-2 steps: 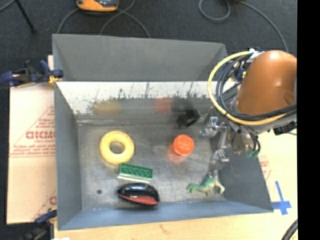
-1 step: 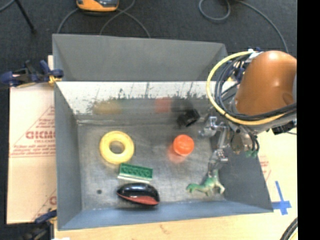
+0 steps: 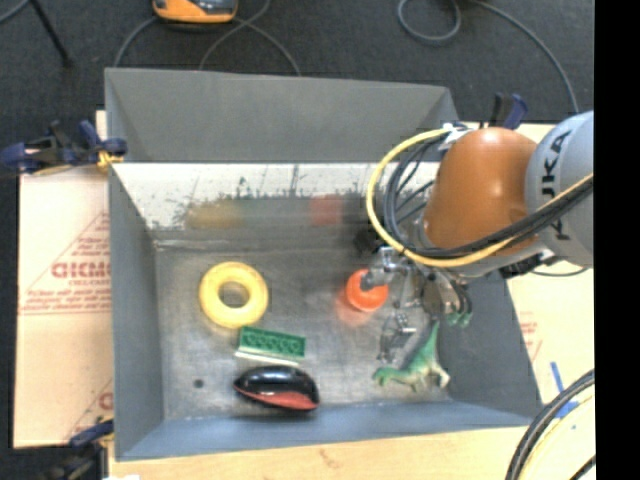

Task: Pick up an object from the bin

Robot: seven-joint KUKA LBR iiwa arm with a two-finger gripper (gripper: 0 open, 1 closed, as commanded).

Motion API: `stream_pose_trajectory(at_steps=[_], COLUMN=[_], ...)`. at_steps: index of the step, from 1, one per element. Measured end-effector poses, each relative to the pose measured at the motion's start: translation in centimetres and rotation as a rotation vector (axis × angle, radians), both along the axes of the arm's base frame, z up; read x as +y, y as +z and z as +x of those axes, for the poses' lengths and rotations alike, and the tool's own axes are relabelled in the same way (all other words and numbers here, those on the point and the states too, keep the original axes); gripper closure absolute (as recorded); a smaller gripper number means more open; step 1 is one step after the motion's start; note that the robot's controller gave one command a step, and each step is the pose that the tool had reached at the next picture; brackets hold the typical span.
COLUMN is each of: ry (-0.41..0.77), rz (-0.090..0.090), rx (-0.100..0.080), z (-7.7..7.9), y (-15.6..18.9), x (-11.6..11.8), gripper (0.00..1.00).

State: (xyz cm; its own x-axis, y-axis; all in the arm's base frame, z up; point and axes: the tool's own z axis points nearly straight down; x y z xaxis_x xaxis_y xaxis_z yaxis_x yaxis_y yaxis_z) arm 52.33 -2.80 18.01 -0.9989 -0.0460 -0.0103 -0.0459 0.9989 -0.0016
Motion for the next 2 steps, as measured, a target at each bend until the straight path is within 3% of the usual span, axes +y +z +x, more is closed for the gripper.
stream_pose_trajectory(at_steps=[1, 2], ry=[-0.032, 0.072], rz=[0.002, 0.0], rx=[0.002, 0.014], z=[0.1, 4.0], y=[-6.0, -8.6], x=[-0.6, -1.9], gripper=[0.0, 0.0])
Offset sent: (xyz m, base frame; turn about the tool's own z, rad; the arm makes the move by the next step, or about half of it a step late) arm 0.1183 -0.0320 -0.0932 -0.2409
